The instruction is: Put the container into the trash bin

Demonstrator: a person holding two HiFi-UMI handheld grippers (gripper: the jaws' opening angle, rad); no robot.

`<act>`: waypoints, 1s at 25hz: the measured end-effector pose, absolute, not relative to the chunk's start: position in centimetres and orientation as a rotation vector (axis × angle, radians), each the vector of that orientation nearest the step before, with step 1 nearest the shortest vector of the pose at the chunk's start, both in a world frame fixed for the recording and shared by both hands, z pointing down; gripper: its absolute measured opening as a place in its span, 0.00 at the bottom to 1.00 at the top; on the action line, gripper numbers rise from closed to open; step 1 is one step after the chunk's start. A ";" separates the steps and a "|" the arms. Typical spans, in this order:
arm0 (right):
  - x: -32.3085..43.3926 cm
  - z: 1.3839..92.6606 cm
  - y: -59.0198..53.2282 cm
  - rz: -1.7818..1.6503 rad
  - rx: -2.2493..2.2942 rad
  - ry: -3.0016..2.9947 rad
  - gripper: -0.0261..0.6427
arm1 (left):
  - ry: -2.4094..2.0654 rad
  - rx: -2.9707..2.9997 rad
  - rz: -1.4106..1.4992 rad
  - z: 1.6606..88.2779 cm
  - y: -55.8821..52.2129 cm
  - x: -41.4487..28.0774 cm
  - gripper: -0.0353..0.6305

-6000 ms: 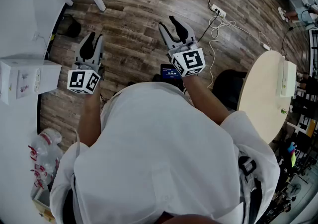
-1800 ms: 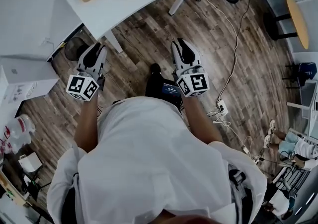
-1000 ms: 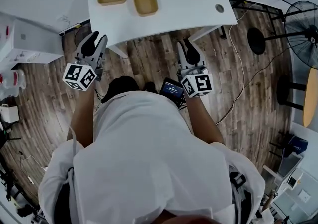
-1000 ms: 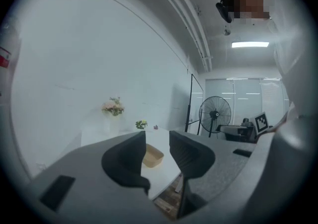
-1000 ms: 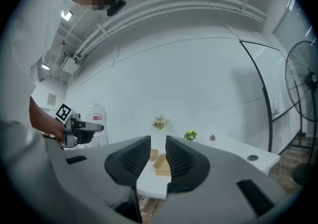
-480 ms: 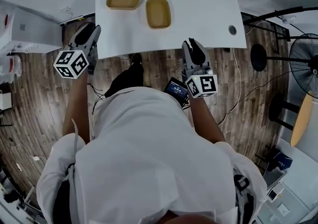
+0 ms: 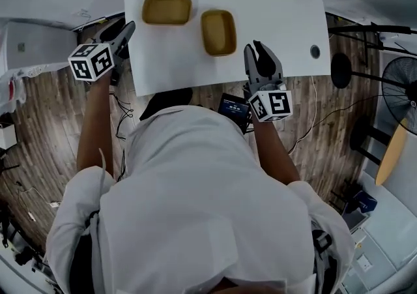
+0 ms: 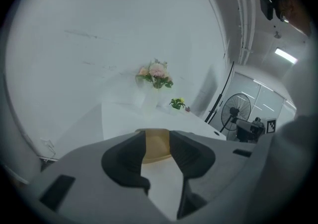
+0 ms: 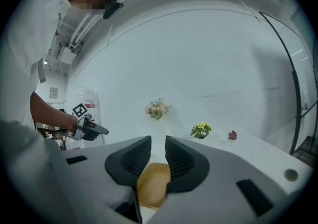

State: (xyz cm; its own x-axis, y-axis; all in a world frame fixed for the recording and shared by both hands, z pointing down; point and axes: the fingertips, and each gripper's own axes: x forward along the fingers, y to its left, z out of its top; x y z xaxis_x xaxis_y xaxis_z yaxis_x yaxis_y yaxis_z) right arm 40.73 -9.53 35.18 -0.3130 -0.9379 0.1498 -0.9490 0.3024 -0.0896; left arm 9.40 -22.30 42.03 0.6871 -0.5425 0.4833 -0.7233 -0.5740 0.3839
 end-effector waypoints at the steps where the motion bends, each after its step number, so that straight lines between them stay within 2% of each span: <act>1: 40.6 35.5 -10.0 0.260 1.799 -2.468 0.20 | -0.954 2.319 0.439 42.7 -23.2 9.4 0.27; 11: 41.7 38.3 -11.8 0.373 1.856 -2.346 0.20 | -0.751 2.157 0.629 49.9 -28.7 11.3 0.27; 18: 42.3 39.3 -11.5 0.440 1.900 -2.310 0.19 | -0.693 2.046 0.694 53.0 -28.6 12.5 0.28; 25: 42.9 39.5 -12.3 0.435 1.891 -2.314 0.19 | -0.678 1.987 0.744 54.3 -29.2 13.2 0.16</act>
State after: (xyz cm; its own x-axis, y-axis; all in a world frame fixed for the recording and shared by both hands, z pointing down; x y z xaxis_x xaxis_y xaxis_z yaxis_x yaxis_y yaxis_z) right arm 42.90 -12.31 39.52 -0.2116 -0.9386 0.2726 -0.9735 0.1776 -0.1442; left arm 13.20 -29.24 54.32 0.6713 -0.1726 0.7208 -0.7018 -0.4610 0.5431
